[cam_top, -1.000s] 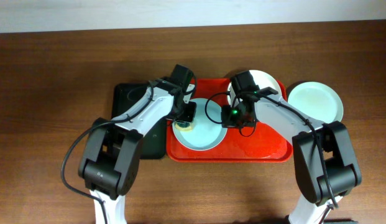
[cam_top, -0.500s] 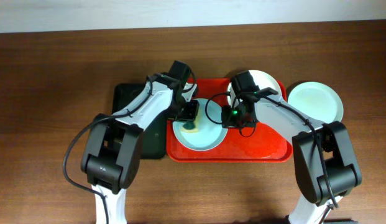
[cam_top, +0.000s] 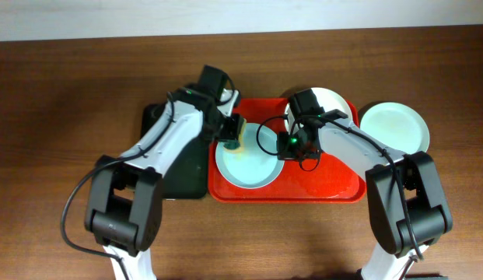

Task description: Clean dirty plates on tray and stack at the side

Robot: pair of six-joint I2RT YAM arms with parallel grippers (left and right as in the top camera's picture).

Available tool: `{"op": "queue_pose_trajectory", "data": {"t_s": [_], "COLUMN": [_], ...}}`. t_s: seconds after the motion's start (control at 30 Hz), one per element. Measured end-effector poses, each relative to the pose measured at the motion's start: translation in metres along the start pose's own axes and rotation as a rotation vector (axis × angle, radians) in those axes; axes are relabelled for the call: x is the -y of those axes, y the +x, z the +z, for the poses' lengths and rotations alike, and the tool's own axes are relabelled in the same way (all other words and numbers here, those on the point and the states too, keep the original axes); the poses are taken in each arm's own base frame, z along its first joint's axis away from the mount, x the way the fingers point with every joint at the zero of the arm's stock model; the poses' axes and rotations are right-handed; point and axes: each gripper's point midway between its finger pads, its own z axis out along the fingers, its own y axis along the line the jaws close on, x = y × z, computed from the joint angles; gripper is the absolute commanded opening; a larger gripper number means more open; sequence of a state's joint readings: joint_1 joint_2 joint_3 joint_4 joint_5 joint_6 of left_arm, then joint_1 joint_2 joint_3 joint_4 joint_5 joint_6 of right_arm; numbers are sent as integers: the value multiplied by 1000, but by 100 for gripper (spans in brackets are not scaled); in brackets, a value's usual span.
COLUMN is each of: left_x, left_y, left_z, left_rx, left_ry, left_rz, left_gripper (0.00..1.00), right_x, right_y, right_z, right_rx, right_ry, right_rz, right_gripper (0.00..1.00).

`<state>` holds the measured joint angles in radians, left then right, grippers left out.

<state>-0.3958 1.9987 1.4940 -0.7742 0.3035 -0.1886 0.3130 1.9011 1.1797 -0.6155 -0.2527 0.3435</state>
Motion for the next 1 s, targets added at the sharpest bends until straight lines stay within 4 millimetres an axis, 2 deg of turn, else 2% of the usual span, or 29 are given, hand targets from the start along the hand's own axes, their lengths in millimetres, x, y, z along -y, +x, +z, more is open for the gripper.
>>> {"op": "queue_pose_trajectory", "data": {"t_s": [0.07, 0.23, 0.6, 0.73, 0.9, 1.0], "left_x": [-1, -14, -16, -9, 19, 26], "left_y": [10, 23, 27, 29, 35, 29], "left_z": [12, 28, 41, 42, 42, 36], "left_rx": [-10, -12, -33, -48, -103, -102], "left_ry": [-19, -61, -38, 26, 200, 227], "left_rz": [-8, -45, -65, -76, -82, -81], "left_gripper": [0, 0, 0, 0, 0, 0], "right_x": [0, 0, -4, -5, -9, -13], "right_y": [0, 0, -5, -5, -6, -5], "right_z": [0, 0, 0, 0, 0, 0], "right_rx": [0, 0, 20, 20, 23, 20], "right_ry": [0, 0, -22, -22, -49, -70], "right_rz": [0, -13, -97, -111, -122, -128], "right_gripper": [4, 4, 4, 4, 4, 4]}}
